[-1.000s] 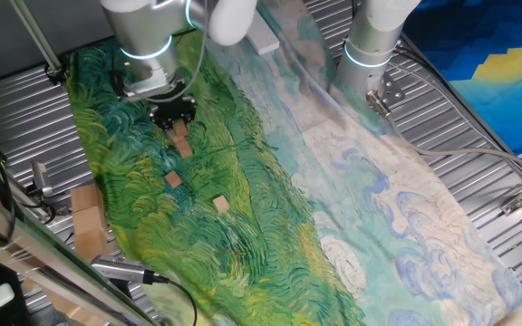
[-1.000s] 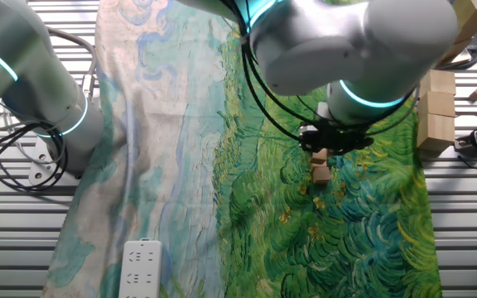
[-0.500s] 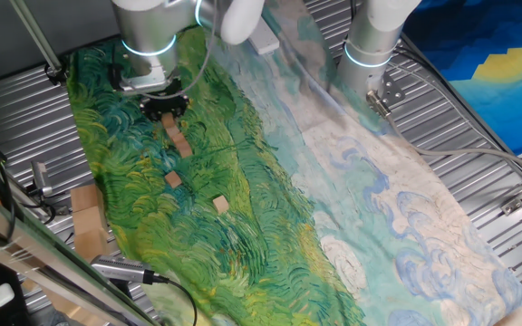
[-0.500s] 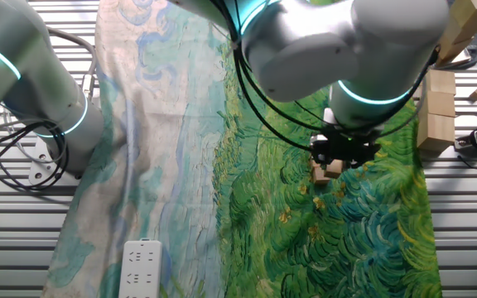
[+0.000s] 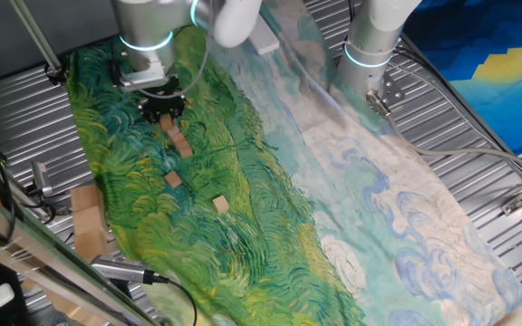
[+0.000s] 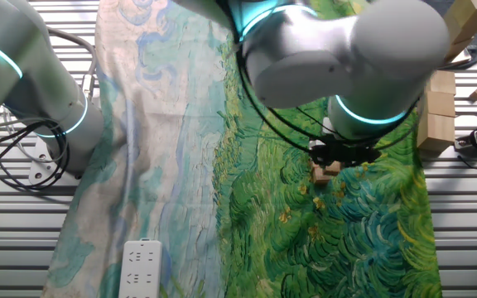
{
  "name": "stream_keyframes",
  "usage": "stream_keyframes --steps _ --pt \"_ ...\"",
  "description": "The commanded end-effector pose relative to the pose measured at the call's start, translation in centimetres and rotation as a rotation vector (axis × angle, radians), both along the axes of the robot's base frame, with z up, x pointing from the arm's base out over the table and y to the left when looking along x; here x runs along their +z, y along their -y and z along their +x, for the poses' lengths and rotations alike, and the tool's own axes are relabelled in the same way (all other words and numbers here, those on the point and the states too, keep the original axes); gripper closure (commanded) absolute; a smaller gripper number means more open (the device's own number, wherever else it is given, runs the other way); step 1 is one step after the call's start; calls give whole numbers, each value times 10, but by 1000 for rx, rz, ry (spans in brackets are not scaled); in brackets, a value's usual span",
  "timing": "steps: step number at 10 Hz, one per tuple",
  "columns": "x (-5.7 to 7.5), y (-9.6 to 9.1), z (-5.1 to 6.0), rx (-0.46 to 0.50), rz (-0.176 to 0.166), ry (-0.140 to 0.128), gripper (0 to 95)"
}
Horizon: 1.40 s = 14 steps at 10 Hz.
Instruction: Stack the blocks into a pyramid shape
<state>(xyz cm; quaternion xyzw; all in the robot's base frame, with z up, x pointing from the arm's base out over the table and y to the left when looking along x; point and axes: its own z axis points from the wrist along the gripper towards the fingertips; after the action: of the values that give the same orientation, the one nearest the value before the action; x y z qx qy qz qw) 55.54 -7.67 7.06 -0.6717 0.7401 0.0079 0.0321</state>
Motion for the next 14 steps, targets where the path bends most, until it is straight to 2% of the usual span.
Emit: stream_keyframes --steps 1,10,12,14 --pt "-2 -11 -2 14 11 6 950" --pt "-8 -9 -13 21 10 55 950" --pt "-9 -9 -13 32 -1 74 950" --pt "-11 -10 -15 30 -3 79 950"
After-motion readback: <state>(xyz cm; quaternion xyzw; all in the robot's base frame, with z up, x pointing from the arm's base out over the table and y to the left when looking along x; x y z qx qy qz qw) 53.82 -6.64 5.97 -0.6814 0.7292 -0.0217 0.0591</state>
